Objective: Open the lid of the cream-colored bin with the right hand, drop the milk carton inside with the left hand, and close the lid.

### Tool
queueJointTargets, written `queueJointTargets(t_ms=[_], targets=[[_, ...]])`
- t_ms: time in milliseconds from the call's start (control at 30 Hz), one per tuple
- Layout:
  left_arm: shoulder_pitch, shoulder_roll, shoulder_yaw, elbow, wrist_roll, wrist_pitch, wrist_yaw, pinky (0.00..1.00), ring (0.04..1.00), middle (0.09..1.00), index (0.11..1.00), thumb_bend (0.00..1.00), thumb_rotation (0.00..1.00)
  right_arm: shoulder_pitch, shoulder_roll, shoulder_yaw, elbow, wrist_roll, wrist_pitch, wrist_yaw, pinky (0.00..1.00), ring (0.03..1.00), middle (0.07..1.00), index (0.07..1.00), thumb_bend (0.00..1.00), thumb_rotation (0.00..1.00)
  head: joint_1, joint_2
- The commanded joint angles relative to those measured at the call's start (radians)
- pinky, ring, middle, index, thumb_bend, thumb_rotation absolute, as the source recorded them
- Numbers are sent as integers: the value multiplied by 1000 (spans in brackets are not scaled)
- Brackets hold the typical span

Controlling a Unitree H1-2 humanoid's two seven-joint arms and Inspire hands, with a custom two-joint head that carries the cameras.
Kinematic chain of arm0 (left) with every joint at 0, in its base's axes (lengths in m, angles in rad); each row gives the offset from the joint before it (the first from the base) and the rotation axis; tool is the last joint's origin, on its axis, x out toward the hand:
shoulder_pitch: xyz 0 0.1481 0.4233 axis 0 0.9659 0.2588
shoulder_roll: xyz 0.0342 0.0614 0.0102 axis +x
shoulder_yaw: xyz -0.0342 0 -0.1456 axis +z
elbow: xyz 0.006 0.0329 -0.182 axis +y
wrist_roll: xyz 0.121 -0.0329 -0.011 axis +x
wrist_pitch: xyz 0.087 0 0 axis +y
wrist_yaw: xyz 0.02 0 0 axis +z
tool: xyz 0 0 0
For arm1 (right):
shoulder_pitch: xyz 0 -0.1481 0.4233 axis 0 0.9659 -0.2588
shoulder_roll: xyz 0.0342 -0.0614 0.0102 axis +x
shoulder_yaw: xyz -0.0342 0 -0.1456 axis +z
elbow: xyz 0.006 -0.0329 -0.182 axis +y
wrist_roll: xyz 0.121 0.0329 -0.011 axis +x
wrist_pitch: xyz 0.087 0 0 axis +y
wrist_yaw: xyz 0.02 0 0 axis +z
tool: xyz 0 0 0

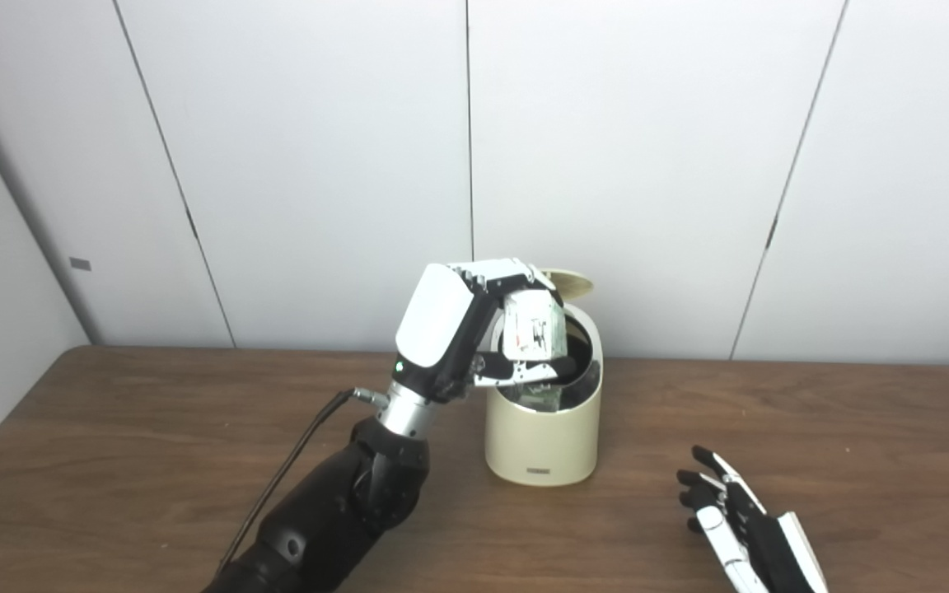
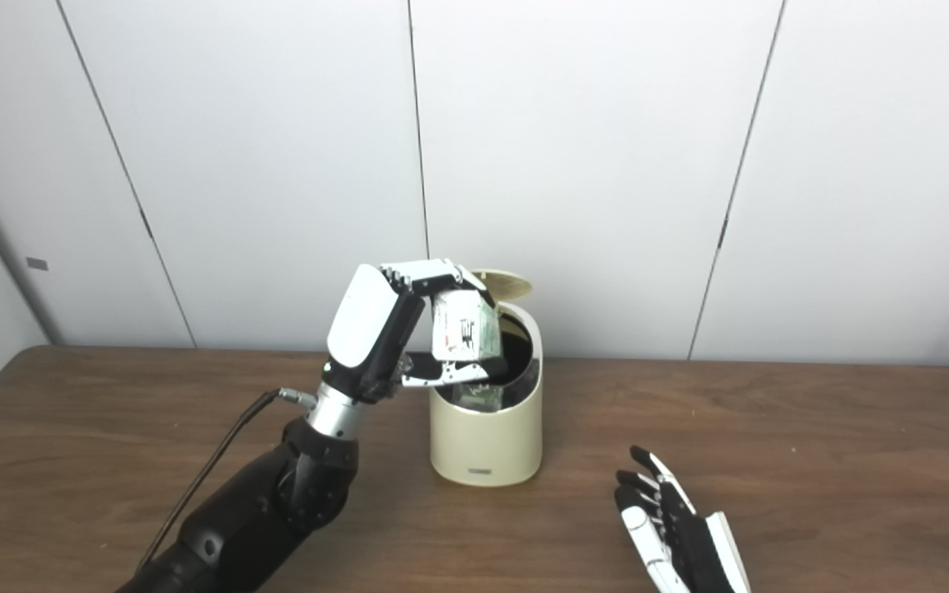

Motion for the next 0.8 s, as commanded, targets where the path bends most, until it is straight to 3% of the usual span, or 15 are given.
queueJointTargets(t_ms=[0,433,767], targets=[[-49,0,19,-33,3,-15,10,335,426,518,477,475,0,-24,0,-1,-45,-6,-12,0,733,789,820,915,431,949,0,1],[-33,-3,20,-9,-11,-15,-62,338,435,513,481,475,0,-23,0,-5,-48,-3,-15,-4,748,786,814,919,449,966,-7,6],[-37,-7,22,34,3,-15,-80,336,429,505,480,475,0,-24,2,-9,-45,7,-17,-3,743,787,816,923,460,966,-9,7]])
